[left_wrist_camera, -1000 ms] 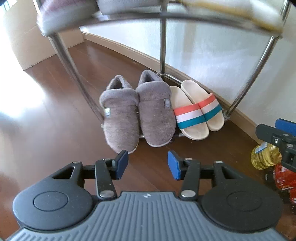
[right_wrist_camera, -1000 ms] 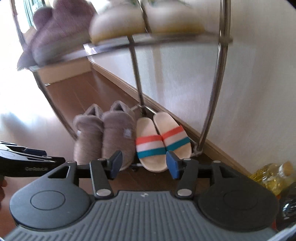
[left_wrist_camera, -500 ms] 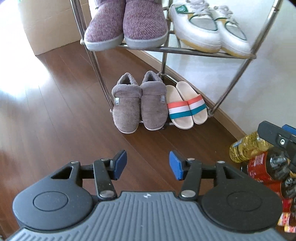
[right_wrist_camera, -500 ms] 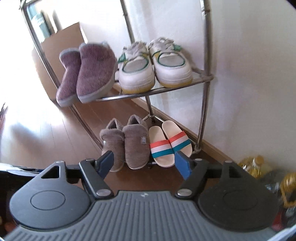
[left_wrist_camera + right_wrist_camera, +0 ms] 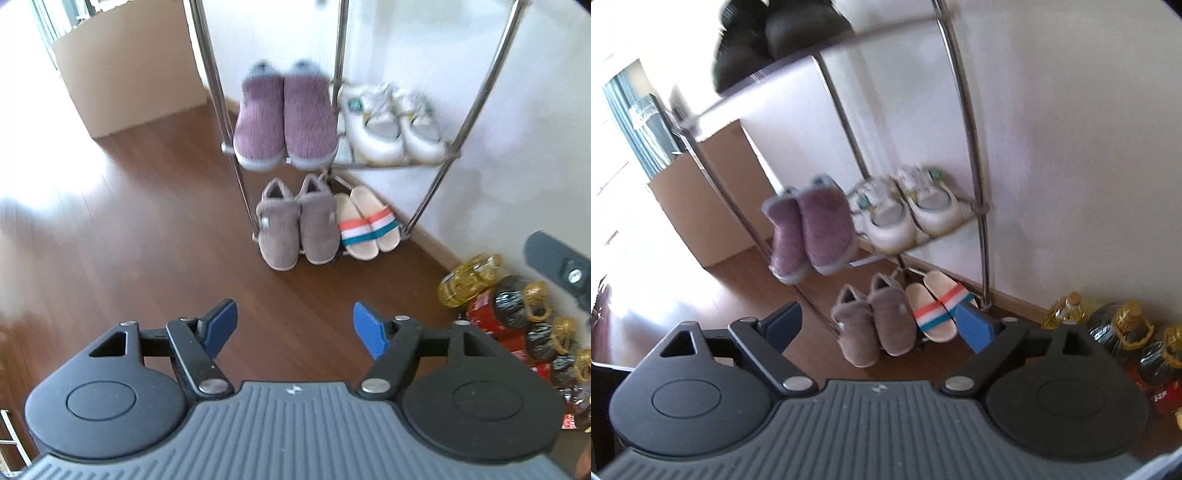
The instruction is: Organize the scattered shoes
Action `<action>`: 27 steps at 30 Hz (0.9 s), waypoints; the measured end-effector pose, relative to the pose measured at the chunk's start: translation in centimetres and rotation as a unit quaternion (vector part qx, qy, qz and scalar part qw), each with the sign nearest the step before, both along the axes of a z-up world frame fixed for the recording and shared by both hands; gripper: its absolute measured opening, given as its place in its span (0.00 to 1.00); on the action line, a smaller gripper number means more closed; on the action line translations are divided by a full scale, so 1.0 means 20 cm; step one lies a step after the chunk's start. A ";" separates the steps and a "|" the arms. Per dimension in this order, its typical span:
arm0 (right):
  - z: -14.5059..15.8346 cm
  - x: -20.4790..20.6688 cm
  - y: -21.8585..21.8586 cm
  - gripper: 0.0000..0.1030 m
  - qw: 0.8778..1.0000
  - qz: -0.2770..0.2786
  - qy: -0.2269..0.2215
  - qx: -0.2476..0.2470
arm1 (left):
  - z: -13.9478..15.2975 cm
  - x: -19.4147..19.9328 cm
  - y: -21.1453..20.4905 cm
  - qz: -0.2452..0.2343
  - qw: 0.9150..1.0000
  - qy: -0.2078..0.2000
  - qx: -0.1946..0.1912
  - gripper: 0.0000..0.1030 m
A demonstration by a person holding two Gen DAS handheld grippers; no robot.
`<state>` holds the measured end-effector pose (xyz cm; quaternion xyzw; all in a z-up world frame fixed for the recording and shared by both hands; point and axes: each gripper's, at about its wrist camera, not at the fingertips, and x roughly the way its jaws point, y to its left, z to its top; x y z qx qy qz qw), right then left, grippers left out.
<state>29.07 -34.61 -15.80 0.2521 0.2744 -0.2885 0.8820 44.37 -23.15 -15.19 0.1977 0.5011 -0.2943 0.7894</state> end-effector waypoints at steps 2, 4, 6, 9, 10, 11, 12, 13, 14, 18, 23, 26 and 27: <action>0.12 -0.04 0.06 0.89 1.000 0.005 0.002 -0.017 | 0.13 -0.03 0.05 0.001 1.000 0.000 -0.012 0.71; 0.23 -0.08 0.12 0.90 1.000 0.005 0.002 -0.029 | 0.24 -0.04 0.09 0.001 1.000 0.003 -0.023 0.71; 0.31 -0.11 0.16 0.91 0.999 0.003 -0.003 -0.034 | 0.38 -0.07 0.15 -0.003 0.999 0.000 -0.039 0.72; 0.41 -0.16 0.23 0.93 0.999 0.002 -0.006 -0.039 | 0.54 -0.12 0.22 -0.011 0.999 -0.022 -0.049 0.74; 0.45 -0.18 0.25 0.93 0.999 0.003 -0.006 -0.042 | 0.59 -0.13 0.24 -0.012 0.998 -0.031 -0.050 0.74; 0.48 -0.19 0.28 0.93 0.999 0.005 -0.007 -0.046 | 0.62 -0.14 0.25 -0.012 0.998 -0.035 -0.052 0.74; 0.51 -0.19 0.30 0.93 0.999 0.007 -0.007 -0.050 | 0.65 -0.15 0.26 -0.012 0.998 -0.039 -0.054 0.74; 0.54 -0.20 0.32 0.94 0.998 0.009 -0.008 -0.055 | 0.68 -0.16 0.28 -0.012 0.997 -0.043 -0.055 0.74; 0.57 -0.20 0.35 0.94 0.998 0.011 -0.009 -0.063 | 0.72 -0.17 0.30 -0.012 0.997 -0.047 -0.060 0.74; 0.69 -0.21 0.42 0.95 0.996 0.013 -0.018 -0.084 | 0.84 -0.20 0.35 -0.017 0.996 -0.062 -0.069 0.74; 0.83 -0.24 0.49 0.99 0.995 0.013 -0.032 -0.098 | 0.94 -0.23 0.39 -0.019 0.994 -0.079 -0.067 0.78; 0.90 -0.27 0.53 0.99 0.994 0.019 -0.035 -0.105 | 1.00 -0.25 0.42 -0.016 0.994 -0.086 -0.068 0.79; 0.93 -0.29 0.54 0.99 0.994 0.021 -0.036 -0.104 | 1.02 -0.25 0.43 -0.014 0.994 -0.086 -0.070 0.79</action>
